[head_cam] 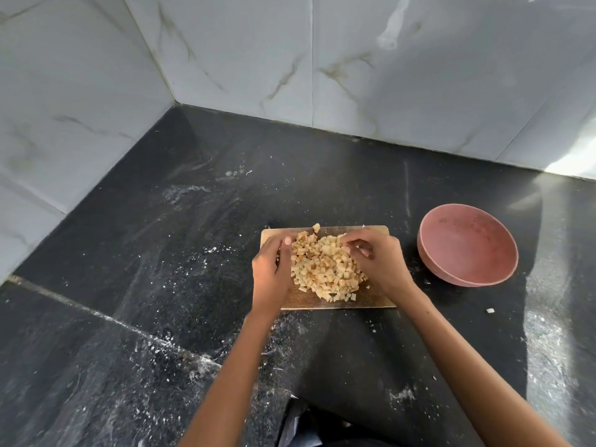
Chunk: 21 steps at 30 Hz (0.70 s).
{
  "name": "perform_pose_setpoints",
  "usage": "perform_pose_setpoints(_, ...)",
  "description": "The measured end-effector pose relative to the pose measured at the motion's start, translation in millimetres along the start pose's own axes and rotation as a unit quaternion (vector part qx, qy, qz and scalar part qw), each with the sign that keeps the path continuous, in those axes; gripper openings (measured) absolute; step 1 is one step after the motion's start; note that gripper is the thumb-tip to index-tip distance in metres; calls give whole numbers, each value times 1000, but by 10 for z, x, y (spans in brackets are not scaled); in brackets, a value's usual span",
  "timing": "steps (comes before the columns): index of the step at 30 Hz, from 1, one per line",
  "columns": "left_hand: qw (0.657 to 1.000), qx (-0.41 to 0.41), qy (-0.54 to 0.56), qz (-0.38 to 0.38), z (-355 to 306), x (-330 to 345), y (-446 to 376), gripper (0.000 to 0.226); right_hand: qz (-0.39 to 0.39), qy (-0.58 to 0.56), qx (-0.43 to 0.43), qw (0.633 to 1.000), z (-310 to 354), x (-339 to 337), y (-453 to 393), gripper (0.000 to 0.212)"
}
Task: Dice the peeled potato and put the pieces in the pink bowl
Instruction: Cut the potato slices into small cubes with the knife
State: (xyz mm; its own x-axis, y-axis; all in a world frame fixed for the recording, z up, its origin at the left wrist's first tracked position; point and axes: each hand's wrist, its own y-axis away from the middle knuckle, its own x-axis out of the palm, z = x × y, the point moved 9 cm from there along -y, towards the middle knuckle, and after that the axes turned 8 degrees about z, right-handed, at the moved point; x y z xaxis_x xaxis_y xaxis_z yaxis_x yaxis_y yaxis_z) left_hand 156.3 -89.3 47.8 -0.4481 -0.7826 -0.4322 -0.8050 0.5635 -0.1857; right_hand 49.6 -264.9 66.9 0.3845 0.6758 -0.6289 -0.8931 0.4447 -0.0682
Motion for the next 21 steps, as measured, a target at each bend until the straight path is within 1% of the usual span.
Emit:
perform_pose_setpoints(3,998,-42,43,31,118,133,-166,37,19,14,-63,998,116,131,-175,25)
perform_pose_setpoints(6,994,-42,59,81,180,311,-267,44,53,24,-95,994,178,303,-362,26)
perform_pose_setpoints(8,991,-52,84,95,237,387,-290,50,82,51,-105,990,179,437,-468,27)
perform_pose_setpoints(11,986,-60,123,91,298,437,-290,59,153,116,-97,977,141,650,-567,28)
perform_pose_setpoints(13,985,-58,133,89,310,449,-286,62,196,153,-91,964,95,741,-567,29)
perform_pose_setpoints(14,985,-58,134,88,306,451,-281,61,205,162,-90,961,70,746,-550,29)
perform_pose_setpoints(18,984,-50,152,76,234,447,-289,49,182,134,-96,969,45,560,-407,23)
perform_pose_setpoints(21,984,-57,151,72,228,462,-303,45,172,131,-104,971,24,451,-271,24)
